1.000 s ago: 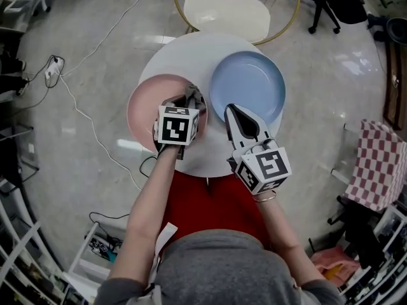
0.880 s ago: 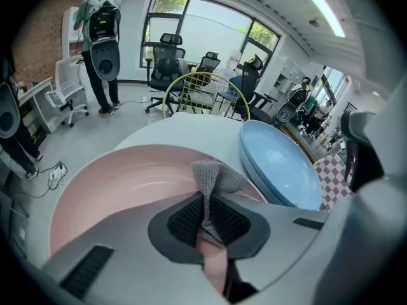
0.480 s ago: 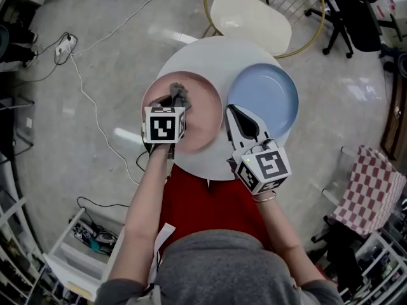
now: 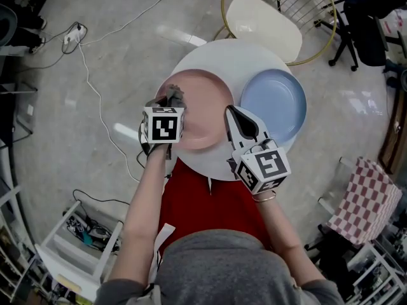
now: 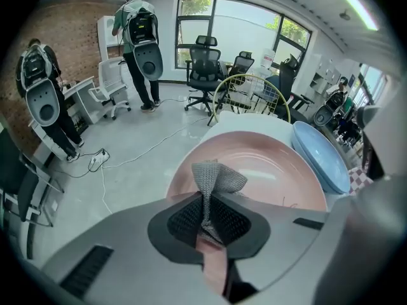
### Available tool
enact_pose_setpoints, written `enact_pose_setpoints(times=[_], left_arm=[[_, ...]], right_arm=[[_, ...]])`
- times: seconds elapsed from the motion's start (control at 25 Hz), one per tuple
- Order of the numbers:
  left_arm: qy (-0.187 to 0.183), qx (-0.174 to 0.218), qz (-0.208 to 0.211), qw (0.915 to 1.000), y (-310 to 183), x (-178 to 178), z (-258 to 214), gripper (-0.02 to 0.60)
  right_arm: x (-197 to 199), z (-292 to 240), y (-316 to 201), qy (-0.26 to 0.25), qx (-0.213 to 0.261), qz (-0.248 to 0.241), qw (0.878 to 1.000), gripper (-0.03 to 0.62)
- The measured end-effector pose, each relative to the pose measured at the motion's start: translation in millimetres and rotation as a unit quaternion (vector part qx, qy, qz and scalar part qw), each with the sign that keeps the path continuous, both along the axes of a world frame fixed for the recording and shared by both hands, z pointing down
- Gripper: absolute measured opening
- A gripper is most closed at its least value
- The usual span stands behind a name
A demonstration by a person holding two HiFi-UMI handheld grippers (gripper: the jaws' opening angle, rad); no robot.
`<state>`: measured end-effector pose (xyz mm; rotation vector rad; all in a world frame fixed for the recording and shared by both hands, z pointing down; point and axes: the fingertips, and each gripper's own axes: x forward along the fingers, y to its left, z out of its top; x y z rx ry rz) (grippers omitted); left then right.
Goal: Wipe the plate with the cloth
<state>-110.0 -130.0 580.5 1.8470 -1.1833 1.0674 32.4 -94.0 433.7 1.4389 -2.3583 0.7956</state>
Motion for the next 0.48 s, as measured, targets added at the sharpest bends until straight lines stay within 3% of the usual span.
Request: enact_pose_setpoints(times=[0.48], left_arm=[[-0.026, 0.01, -0.012, 0.9995, 9, -27, -9, 0.035]], right_arm=[[-16, -2, 8, 0.008, 0.002, -0.005, 1.0, 0.029]])
